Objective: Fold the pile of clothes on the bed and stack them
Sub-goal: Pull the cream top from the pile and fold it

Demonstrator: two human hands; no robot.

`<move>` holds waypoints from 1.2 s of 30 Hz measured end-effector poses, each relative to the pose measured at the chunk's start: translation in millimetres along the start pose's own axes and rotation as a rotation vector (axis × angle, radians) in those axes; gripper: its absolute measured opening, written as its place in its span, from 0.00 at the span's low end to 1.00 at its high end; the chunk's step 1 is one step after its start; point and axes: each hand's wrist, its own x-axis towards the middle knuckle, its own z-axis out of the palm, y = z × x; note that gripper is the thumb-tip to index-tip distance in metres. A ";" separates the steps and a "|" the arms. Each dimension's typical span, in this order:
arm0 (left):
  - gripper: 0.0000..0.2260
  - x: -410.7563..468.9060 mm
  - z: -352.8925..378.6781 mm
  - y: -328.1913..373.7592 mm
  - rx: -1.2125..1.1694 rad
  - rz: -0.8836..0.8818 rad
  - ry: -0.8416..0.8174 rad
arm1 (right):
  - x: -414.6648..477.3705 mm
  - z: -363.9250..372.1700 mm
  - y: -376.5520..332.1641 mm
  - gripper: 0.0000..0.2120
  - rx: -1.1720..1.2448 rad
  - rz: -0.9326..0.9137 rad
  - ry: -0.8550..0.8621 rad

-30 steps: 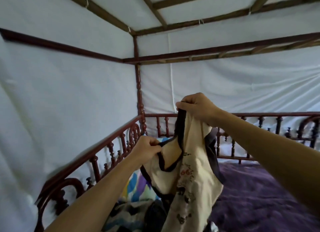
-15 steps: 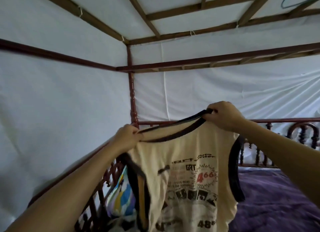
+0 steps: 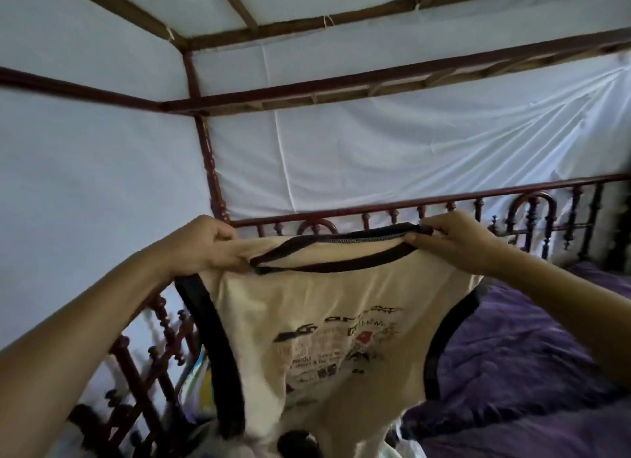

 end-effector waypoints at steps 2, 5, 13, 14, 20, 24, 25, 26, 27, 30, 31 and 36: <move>0.16 21.5 9.1 -5.7 0.164 0.009 0.060 | -23.5 5.2 3.2 0.20 0.041 0.067 -0.051; 0.12 70.0 53.9 -7.5 0.352 0.038 0.179 | -64.7 18.5 13.0 0.15 -0.005 0.080 -0.145; 0.07 156.9 256.4 53.3 0.310 0.059 0.053 | -217.1 14.3 91.4 0.12 -0.011 0.353 -0.204; 0.08 161.1 280.3 70.4 0.307 0.070 0.045 | -237.8 10.5 102.6 0.13 0.012 0.395 -0.182; 0.13 186.6 419.4 187.2 0.254 0.090 0.088 | -348.7 -30.0 182.2 0.13 0.176 0.617 -0.069; 0.14 203.8 507.0 261.9 0.335 0.083 -0.011 | -414.9 -67.7 241.3 0.15 0.203 0.796 0.021; 0.14 206.8 528.0 278.7 0.331 0.060 -0.053 | -430.6 -77.4 255.7 0.15 0.204 0.837 0.036; 0.14 209.1 549.5 295.3 0.308 0.036 -0.102 | -445.5 -86.8 269.7 0.15 0.202 0.879 0.048; 0.14 210.8 571.2 311.5 0.251 0.002 -0.156 | -459.4 -95.3 283.6 0.14 0.198 0.922 0.058; 0.14 213.6 639.3 359.1 -0.212 -0.219 -0.306 | -501.2 -117.1 330.7 0.14 0.153 1.066 0.072; 0.13 213.1 660.7 373.4 -0.358 -0.294 -0.343 | -514.3 -123.4 347.6 0.14 0.129 1.114 0.075; 0.11 217.1 764.2 434.8 -0.640 -0.386 -0.431 | -576.5 -154.7 438.2 0.10 -0.024 1.321 0.067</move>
